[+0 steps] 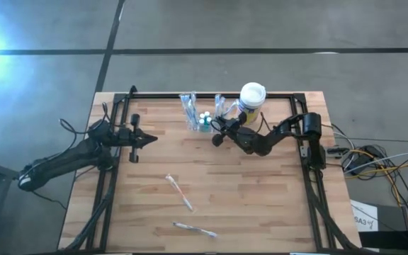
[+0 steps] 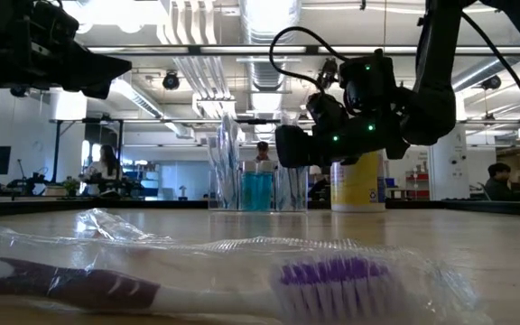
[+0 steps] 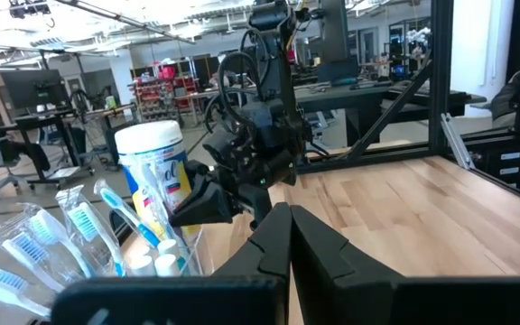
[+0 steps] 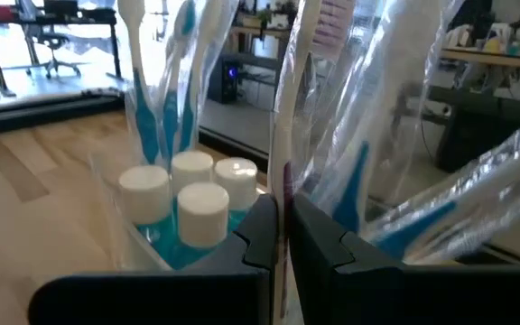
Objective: Pick & Place toothbrushing station
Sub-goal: Put the violet toothbrush into the transparent toothbrush holder
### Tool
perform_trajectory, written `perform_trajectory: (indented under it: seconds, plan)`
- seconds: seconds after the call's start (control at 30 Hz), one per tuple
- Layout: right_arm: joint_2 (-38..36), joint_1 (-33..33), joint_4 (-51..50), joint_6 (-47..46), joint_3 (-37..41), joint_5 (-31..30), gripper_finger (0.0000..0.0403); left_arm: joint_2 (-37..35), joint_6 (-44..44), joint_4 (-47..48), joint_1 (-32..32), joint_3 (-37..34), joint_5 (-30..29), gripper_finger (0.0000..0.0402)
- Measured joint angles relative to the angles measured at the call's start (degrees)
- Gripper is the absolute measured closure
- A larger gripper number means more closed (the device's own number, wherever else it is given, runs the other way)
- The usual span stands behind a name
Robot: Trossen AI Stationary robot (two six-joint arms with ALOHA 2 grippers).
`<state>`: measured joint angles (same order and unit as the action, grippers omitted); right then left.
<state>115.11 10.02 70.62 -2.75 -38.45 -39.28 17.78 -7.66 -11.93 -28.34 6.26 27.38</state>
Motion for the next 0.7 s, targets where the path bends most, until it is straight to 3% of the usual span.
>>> perform_trajectory:
  seconds: [0.37, 0.7]
  plan:
    - [0.04, 0.16, -1.04, -1.62, 0.04, 0.03, 0.0387, 0.0, 0.0, -0.03, 0.0, 0.0, 0.0, 0.0394]
    - [-3.38, -0.04, -1.92, 0.46, 0.14, 0.04, 0.0284, 0.0, 0.0, -0.03, 0.0, 0.0, 0.0, 0.0394]
